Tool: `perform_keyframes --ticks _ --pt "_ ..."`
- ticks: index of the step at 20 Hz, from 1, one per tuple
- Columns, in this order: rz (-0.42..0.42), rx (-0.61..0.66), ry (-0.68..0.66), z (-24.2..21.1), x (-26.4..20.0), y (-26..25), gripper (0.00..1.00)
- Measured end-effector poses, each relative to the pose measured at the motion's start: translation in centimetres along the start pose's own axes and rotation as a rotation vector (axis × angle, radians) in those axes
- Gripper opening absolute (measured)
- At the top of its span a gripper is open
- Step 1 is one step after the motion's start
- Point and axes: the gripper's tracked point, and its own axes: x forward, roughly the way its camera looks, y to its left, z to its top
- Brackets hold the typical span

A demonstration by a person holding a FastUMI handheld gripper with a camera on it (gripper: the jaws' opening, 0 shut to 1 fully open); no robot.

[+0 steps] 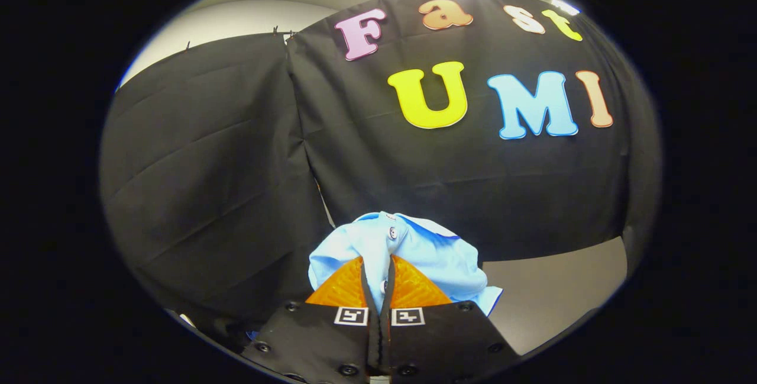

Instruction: Put the clothes into the washing machine and then close the washing machine lid.

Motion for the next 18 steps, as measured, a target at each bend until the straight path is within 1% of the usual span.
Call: perform_keyframes --ticks 8,18 --pt "0.069 0.012 0.048 -1.0 4.3 5.8 0.01" --pt "0.066 -0.029 0.137 -5.8 9.1 8.5 0.01"
